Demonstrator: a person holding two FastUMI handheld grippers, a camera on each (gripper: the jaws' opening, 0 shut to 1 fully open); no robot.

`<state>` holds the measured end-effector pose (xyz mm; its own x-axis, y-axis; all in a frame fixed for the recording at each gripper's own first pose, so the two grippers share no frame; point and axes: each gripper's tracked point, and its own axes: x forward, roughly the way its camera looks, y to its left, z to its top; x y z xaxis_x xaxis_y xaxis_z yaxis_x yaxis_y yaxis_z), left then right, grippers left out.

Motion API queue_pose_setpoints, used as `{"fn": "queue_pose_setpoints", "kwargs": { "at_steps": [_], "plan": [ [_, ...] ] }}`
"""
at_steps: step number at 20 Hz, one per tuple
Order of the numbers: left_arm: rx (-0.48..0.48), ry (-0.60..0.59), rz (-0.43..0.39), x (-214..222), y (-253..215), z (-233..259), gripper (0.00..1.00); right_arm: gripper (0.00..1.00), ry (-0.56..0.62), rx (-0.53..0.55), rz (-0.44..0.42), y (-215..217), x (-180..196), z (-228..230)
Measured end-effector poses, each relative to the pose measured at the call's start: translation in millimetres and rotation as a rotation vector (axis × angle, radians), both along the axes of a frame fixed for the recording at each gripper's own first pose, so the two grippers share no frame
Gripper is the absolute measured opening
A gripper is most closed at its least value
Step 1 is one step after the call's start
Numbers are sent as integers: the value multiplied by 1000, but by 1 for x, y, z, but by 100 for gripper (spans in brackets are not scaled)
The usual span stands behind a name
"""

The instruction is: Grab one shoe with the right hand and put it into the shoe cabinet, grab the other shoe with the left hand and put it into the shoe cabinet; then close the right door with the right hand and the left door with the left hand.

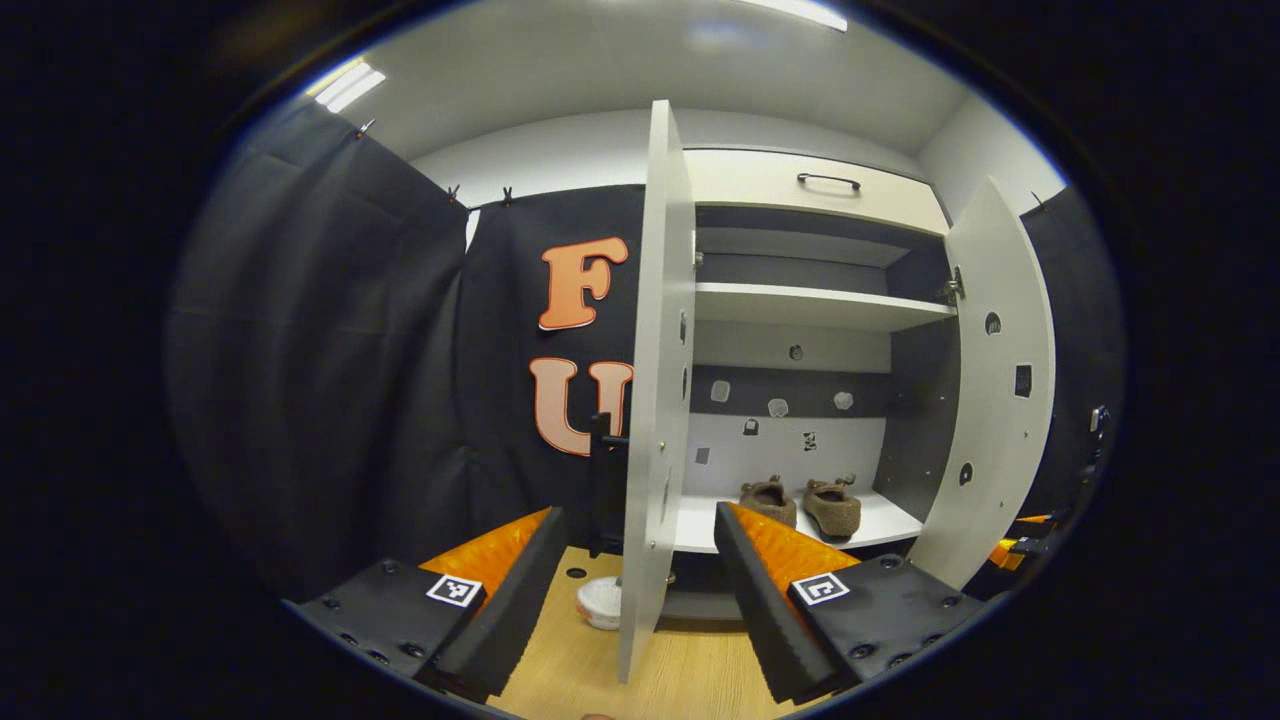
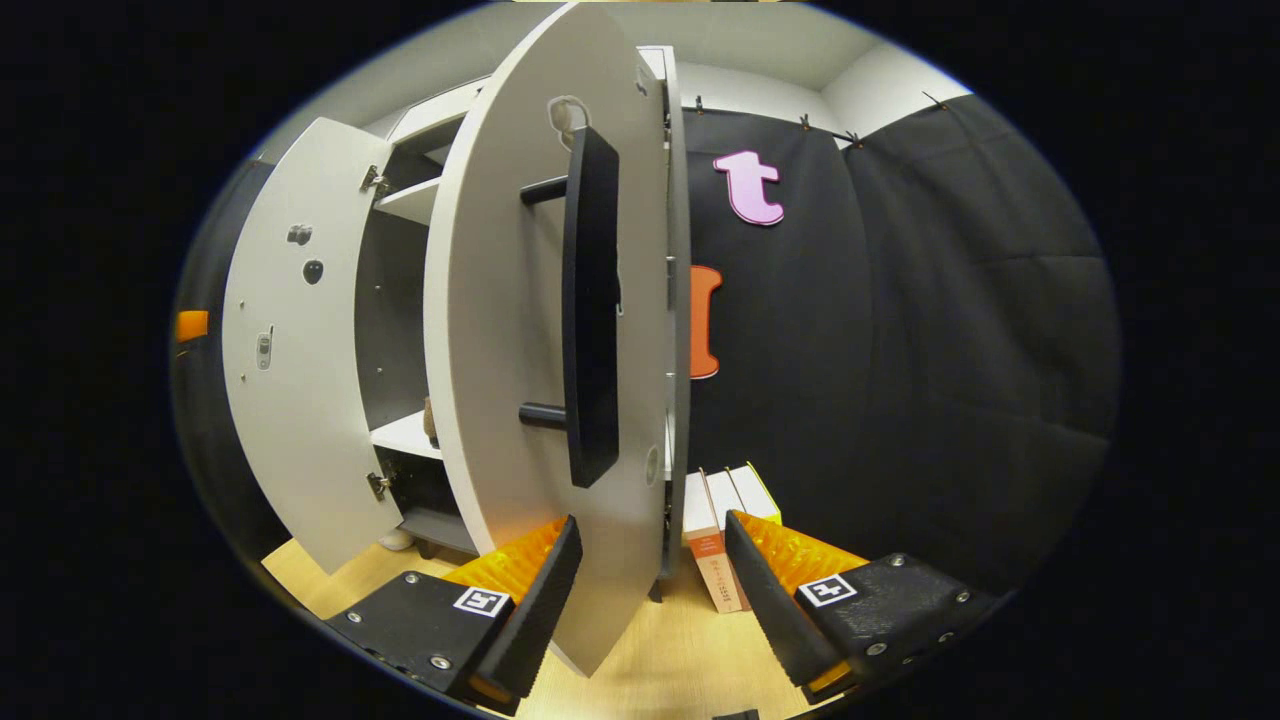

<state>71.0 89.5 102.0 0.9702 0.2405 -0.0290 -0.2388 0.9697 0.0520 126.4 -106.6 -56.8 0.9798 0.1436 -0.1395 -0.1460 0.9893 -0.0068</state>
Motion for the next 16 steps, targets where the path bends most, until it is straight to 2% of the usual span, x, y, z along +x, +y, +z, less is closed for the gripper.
{"fn": "queue_pose_setpoints", "kwargs": {
  "at_steps": [2, 3, 8, 9, 12, 13, 14, 15, 16],
  "plan": [
    [7, -5, 14, -5, 13, 0, 97, 89, -6, 4, 12, 11, 3, 1],
    [8, -6, 17, -7, 18, 0, 94, 89, -8, 1, 15, 15, 6, 1],
    [2, -18, 48, -11, 46, 1, 94, 89, -19, -13, 36, 38, 12, 2],
    [0, -18, 55, -11, 52, 0, 97, 89, -19, -8, 46, 46, 14, 1],
    [-6, -7, 68, -9, 69, -6, 94, 90, -19, -11, 78, 69, 24, -5],
    [-8, -5, 72, -10, 75, -8, 97, 90, -17, -11, 90, 78, 27, -6],
    [-9, -3, 78, -10, 82, -10, 97, 99, -15, -9, 100, 86, 28, -7],
    [-10, -2, 85, -9, 90, -11, 94, 92, -19, -9, 95, 89, 29, -6],
    [-13, -1, 93, -10, 97, -13, 94, 92, -27, -11, 91, 92, 30, -2]
  ]
}}
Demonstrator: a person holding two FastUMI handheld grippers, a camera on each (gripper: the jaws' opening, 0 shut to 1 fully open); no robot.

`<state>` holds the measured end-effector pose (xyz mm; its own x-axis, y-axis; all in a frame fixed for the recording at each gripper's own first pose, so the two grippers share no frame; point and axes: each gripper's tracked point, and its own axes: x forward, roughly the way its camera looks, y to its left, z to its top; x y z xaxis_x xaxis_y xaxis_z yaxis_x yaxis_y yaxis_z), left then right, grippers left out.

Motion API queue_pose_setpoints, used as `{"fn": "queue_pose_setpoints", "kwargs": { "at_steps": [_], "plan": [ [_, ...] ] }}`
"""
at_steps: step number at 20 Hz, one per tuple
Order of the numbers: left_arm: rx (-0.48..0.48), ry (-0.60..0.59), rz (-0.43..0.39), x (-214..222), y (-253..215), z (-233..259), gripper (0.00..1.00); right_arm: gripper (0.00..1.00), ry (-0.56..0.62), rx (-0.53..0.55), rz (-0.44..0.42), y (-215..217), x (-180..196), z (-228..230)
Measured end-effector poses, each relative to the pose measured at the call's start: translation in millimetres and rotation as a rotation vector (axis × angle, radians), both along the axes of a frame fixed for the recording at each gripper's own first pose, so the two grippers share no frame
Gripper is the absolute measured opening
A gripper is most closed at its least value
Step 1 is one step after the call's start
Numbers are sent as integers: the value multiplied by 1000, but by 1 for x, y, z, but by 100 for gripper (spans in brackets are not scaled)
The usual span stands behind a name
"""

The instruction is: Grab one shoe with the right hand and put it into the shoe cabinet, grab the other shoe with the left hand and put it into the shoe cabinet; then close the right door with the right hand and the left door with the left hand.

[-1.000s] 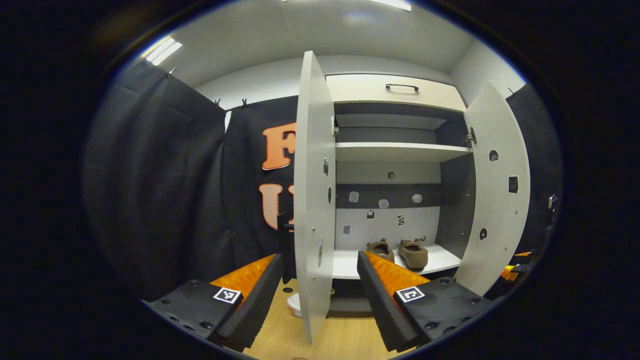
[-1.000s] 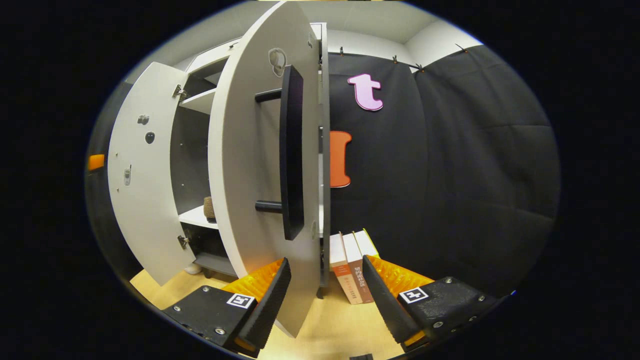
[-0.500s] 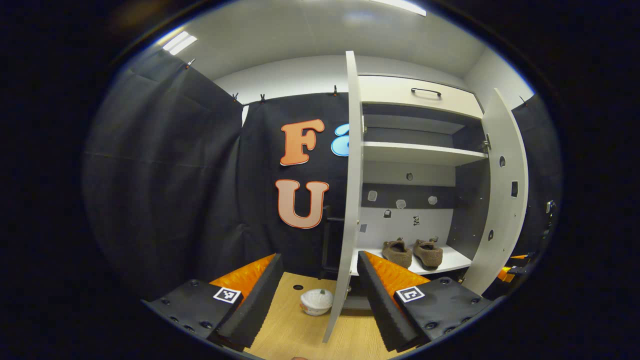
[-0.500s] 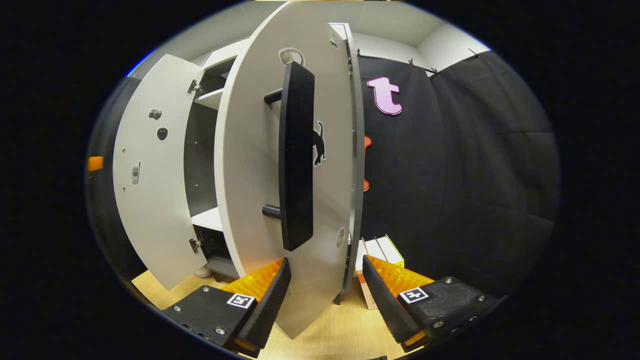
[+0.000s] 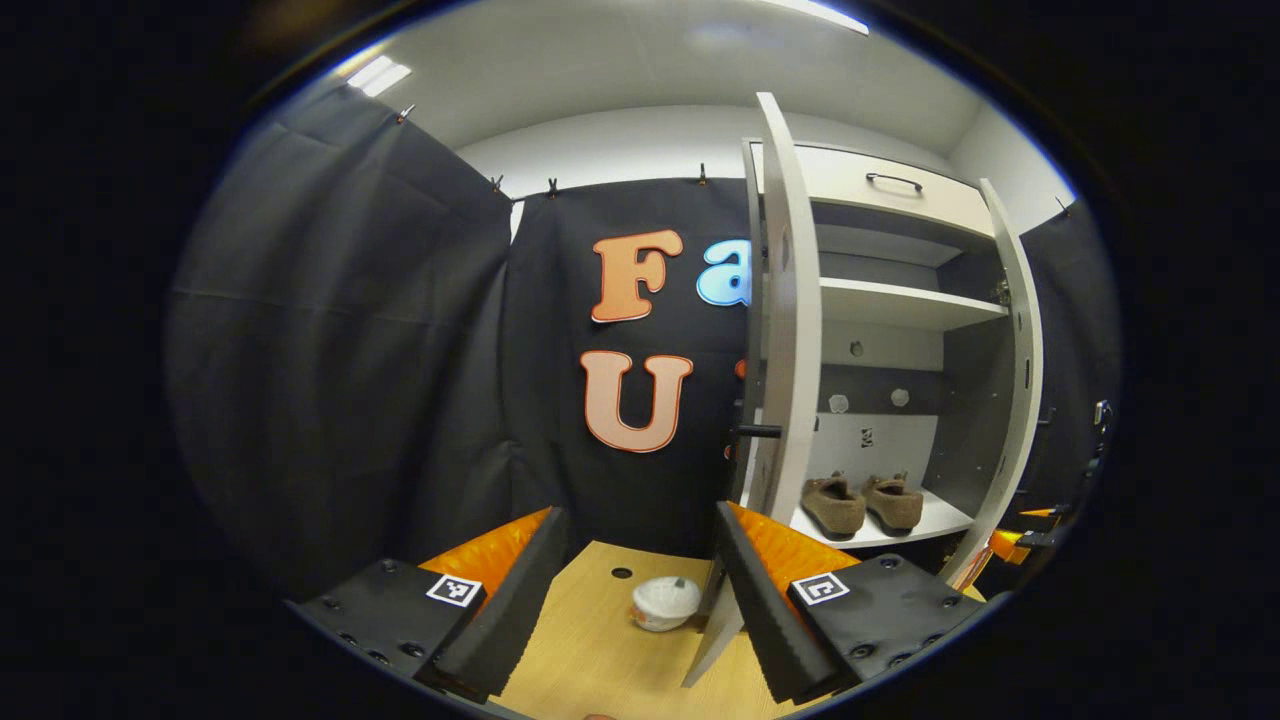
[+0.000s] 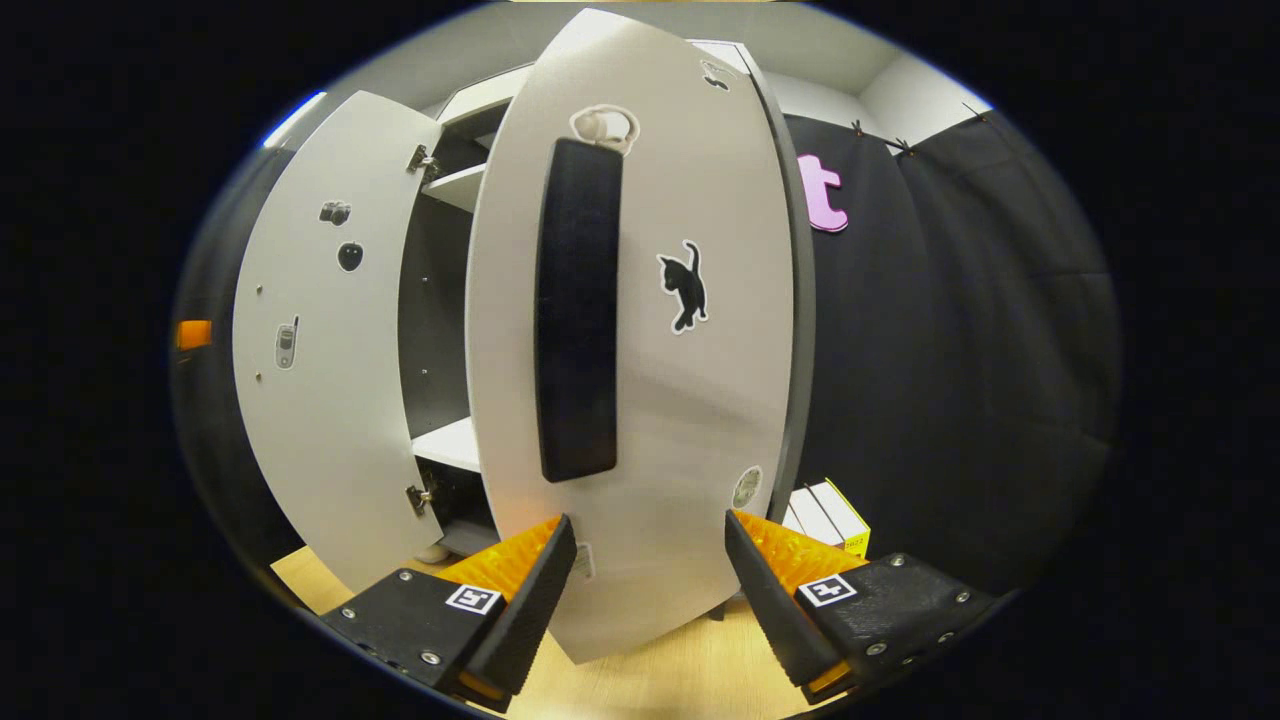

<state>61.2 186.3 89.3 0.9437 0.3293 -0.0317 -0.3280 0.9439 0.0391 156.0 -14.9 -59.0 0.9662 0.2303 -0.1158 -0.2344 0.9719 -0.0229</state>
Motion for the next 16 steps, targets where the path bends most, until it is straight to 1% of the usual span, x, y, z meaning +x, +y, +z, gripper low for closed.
{"fn": "queue_pose_setpoints", "kwargs": {
  "at_steps": [1, 2, 3, 4, 6, 7, 8, 11, 12, 16],
  "plan": [
    [-3, 1, 6, 0, 7, -3, 97, 93, -5, -2, -2, 3, 0, 2],
    [-4, 4, 10, 0, 13, -7, 94, 93, -7, -1, -5, 5, 0, 2],
    [-4, 9, 16, 2, 21, -10, 94, 93, -7, 1, -9, 7, 0, 2],
    [-5, 15, 22, 2, 28, -14, 97, 93, -6, 2, -13, 9, -2, 3],
    [-9, 18, 19, 9, 38, -24, 97, 93, -13, 0, -26, 12, -3, 3],
    [-10, 14, 10, 15, 41, -27, 97, 93, -16, -3, -35, 11, -3, 3],
    [-10, 8, -2, 21, 44, -29, 99, 93, -19, -5, -41, 12, -4, 3],
    [4, 1, -34, 33, 47, -41, 94, 93, -18, -9, -61, 15, -10, 2],
    [9, 0, -45, 38, 49, -45, 97, 93, -19, -9, -68, 15, -13, 2],
    [8, 3, -111, 64, 47, -67, 96, 93, -20, -9, -98, 16, -23, 2]
  ]
}}
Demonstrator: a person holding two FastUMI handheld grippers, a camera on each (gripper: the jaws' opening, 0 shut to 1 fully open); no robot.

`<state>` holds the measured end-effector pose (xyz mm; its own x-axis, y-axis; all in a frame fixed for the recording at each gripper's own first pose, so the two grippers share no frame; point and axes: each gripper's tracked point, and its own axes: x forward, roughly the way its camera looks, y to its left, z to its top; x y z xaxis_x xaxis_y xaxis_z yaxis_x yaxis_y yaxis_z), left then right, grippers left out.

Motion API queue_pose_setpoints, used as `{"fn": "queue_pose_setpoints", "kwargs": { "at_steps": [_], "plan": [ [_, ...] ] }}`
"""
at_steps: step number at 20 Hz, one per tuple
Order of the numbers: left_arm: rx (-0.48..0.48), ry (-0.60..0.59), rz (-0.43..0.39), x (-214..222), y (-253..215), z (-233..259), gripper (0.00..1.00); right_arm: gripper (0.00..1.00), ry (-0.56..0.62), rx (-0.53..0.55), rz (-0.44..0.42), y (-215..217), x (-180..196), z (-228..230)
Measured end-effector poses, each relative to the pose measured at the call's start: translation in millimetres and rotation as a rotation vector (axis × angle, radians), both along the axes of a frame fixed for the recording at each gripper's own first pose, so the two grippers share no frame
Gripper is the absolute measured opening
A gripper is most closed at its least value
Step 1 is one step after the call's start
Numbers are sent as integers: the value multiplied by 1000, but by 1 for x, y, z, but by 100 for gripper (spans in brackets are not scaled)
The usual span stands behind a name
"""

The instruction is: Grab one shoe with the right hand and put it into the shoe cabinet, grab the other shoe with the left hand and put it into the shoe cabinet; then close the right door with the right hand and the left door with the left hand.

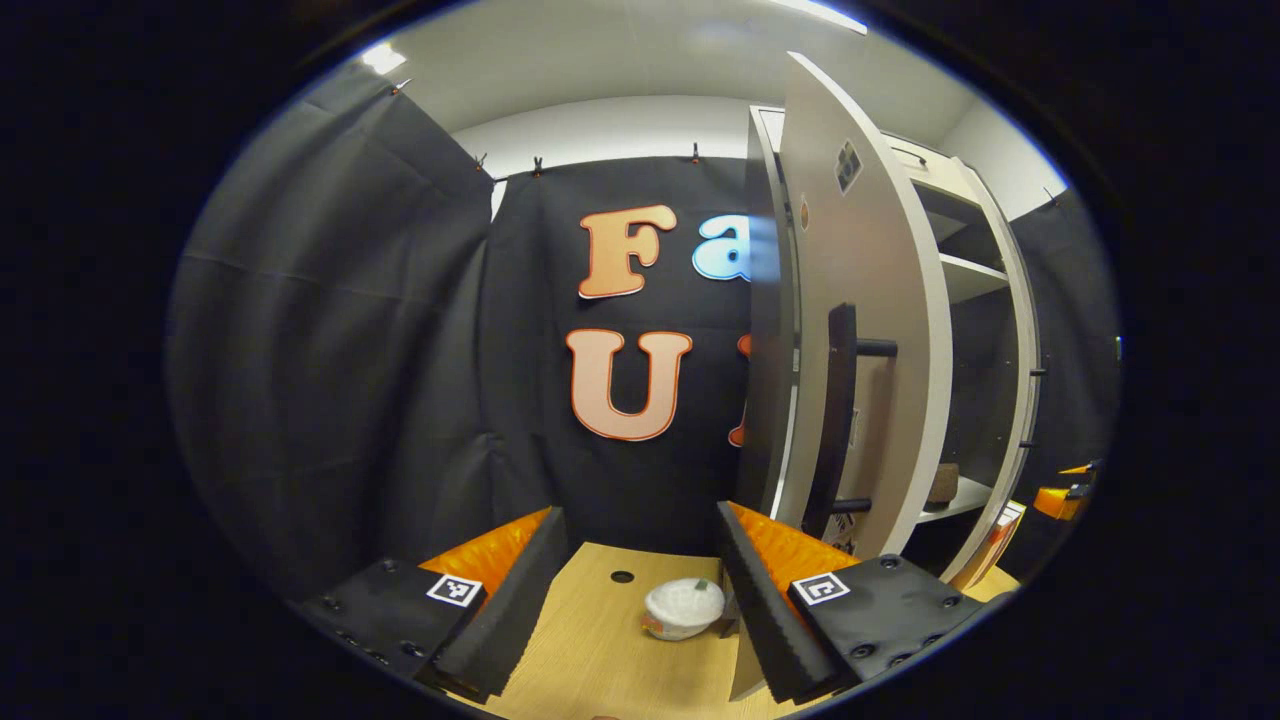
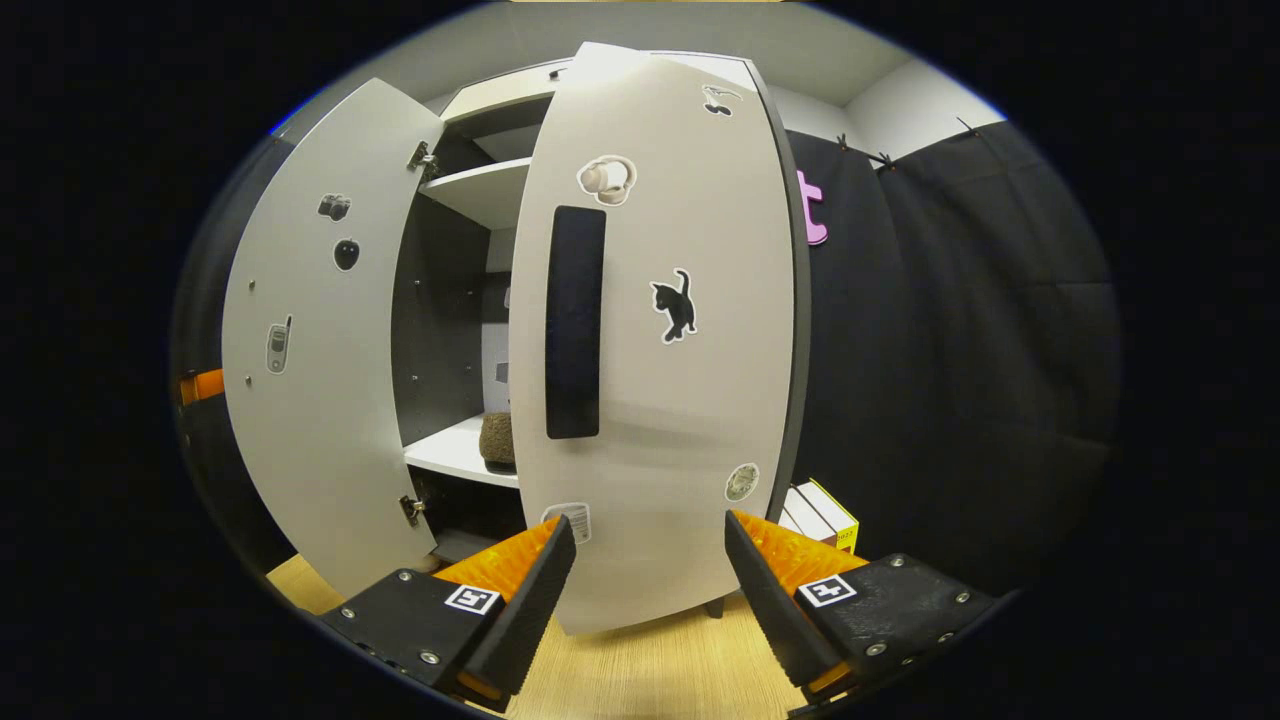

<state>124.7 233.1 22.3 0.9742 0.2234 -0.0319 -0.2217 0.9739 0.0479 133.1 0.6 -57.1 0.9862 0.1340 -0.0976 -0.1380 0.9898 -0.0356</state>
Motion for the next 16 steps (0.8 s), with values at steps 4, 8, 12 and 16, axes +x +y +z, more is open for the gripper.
{"fn": "queue_pose_setpoints", "kwargs": {
  "at_steps": [4, 8, 12, 16],
  "plan": [
    [-11, 38, -41, 12, -9, -27, 94, 93, -2, 0, -21, 1, -10, 1],
    [-83, 65, -108, 16, -28, -44, 97, 93, -10, -2, -34, 0, -20, 4],
    [-82, 80, -137, 16, -38, -51, 97, 93, -16, 1, -40, -1, -29, 5],
    [-75, 92, -181, 15, -56, -56, 97, 93, -29, 4, -49, -6, -39, 11]
  ]
}}
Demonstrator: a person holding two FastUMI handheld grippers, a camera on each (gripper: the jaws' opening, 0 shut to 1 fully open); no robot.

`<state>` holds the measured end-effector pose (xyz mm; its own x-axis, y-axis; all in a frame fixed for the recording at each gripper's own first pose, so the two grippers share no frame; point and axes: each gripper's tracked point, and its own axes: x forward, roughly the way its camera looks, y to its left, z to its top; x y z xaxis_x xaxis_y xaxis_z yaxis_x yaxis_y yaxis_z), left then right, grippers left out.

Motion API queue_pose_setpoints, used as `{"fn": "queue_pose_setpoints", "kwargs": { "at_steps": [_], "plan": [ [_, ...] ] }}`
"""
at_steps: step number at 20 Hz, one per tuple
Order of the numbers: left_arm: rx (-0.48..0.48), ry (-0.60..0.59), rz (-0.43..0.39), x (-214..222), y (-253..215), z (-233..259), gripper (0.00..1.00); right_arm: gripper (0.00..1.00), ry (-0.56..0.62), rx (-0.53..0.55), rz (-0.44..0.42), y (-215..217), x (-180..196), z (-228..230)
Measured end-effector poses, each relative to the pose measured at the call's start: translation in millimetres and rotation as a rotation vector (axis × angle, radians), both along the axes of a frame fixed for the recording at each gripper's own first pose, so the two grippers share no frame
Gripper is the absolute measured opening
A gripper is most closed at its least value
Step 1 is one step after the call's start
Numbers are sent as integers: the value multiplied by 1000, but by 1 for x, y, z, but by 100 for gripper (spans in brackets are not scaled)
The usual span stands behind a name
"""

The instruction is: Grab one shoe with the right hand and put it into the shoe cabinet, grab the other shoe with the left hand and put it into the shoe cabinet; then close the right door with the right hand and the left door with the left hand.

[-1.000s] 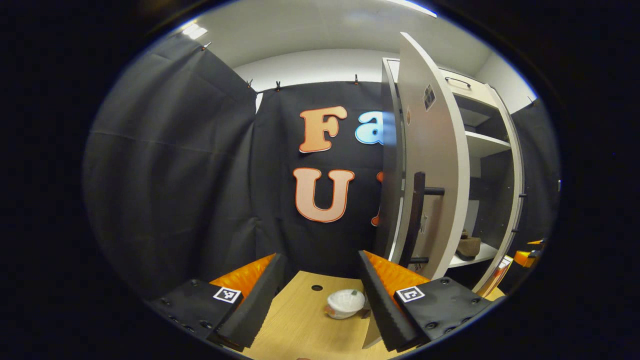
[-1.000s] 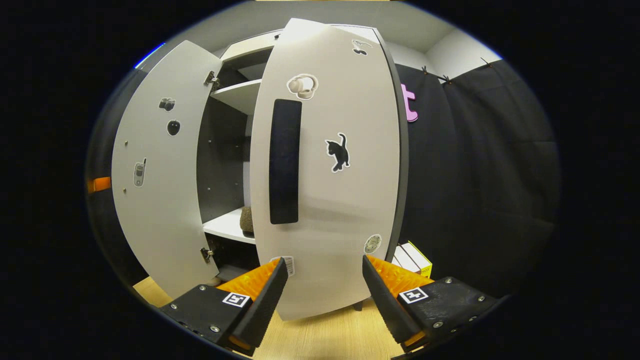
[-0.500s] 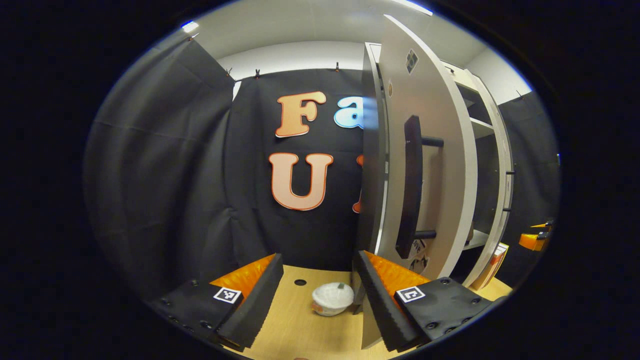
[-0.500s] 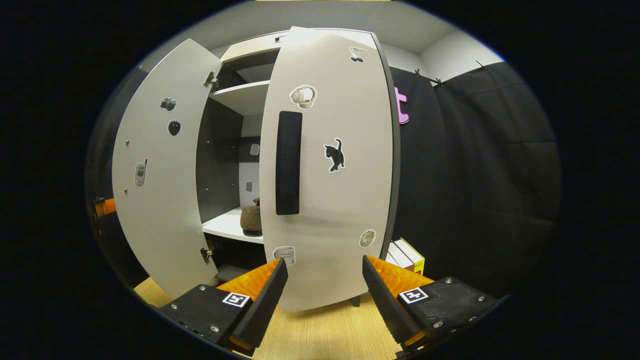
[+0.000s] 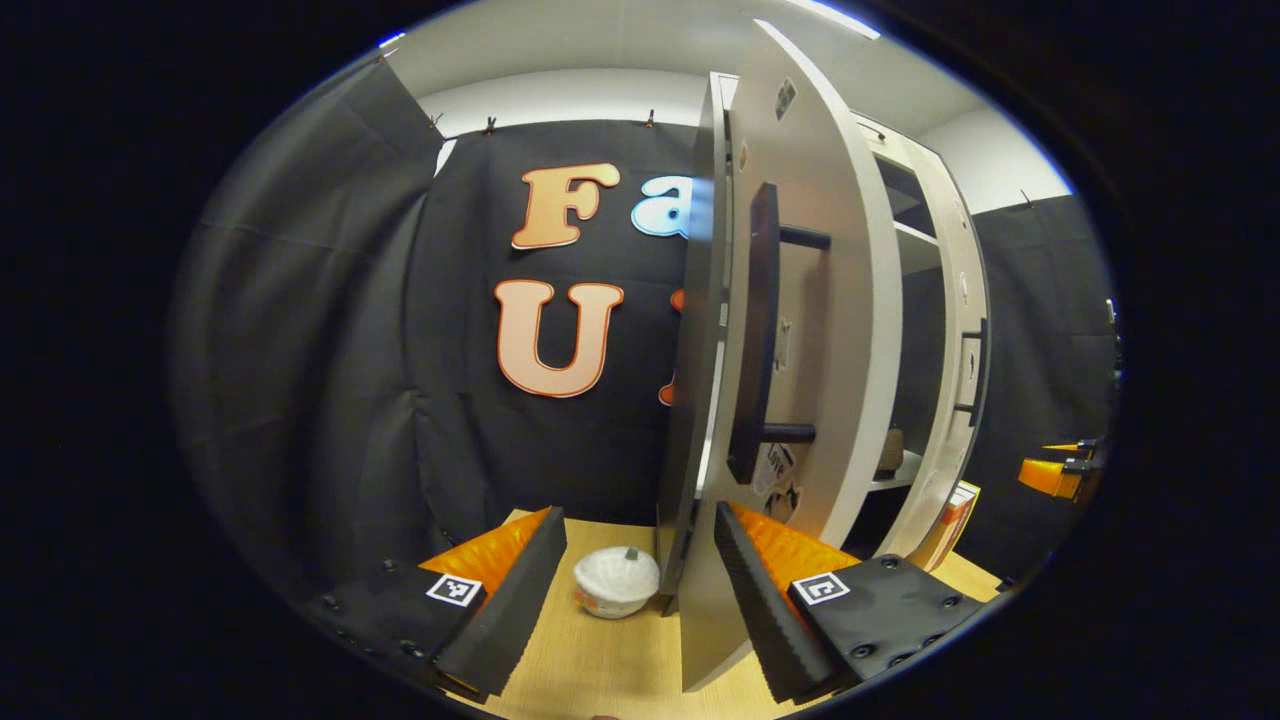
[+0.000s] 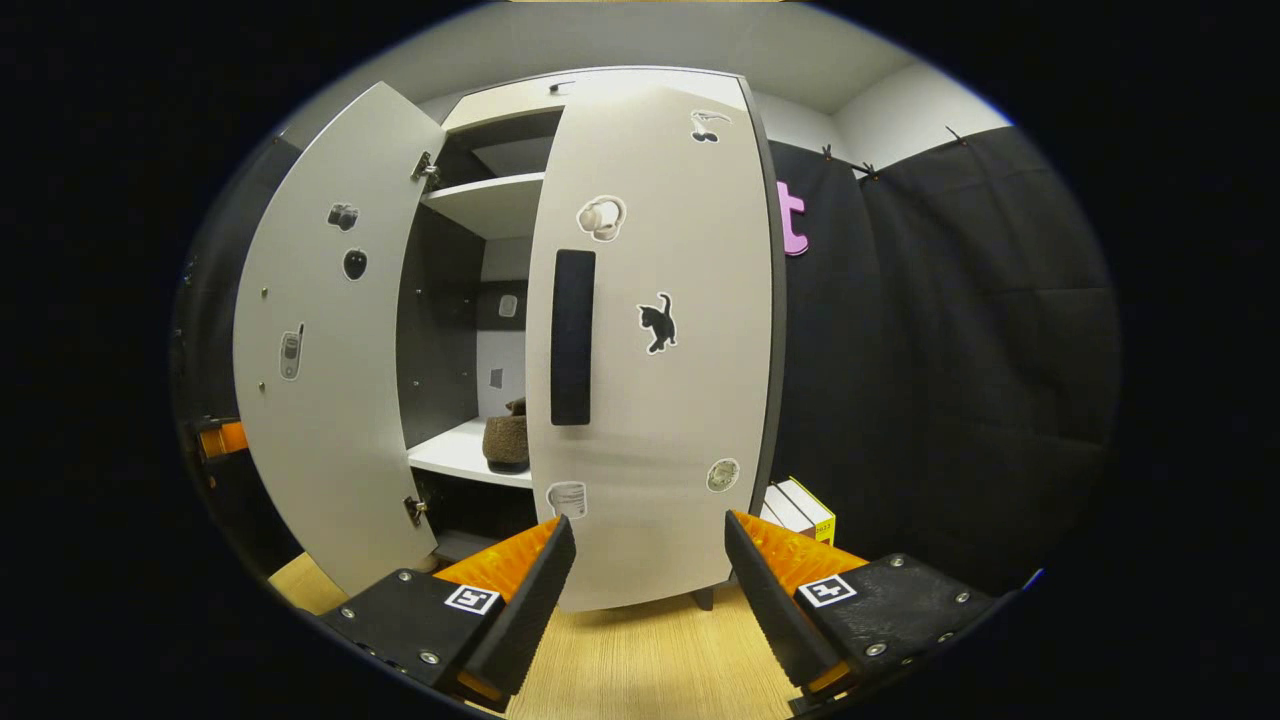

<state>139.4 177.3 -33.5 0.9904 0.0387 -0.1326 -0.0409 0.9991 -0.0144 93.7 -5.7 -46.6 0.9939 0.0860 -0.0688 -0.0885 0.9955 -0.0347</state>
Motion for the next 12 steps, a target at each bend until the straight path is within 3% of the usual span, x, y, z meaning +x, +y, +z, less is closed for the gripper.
{"fn": "queue_pose_setpoints", "kwargs": {
  "at_steps": [2, 5, 7, 12],
  "plan": [
    [14, -1, 11, -1, 1, 0, 96, 93, -10, 4, -10, -6, -5, 4],
    [-41, 22, 7, 1, -4, -6, 99, 93, -24, 14, -20, -13, -16, 11],
    [-55, 21, 4, -1, -5, -6, 94, 93, -33, 15, -23, -16, -20, 14],
    [-7, 13, -45, -4, -23, 2, 96, 93, -48, 22, -29, -18, -34, 17]
  ]
}}
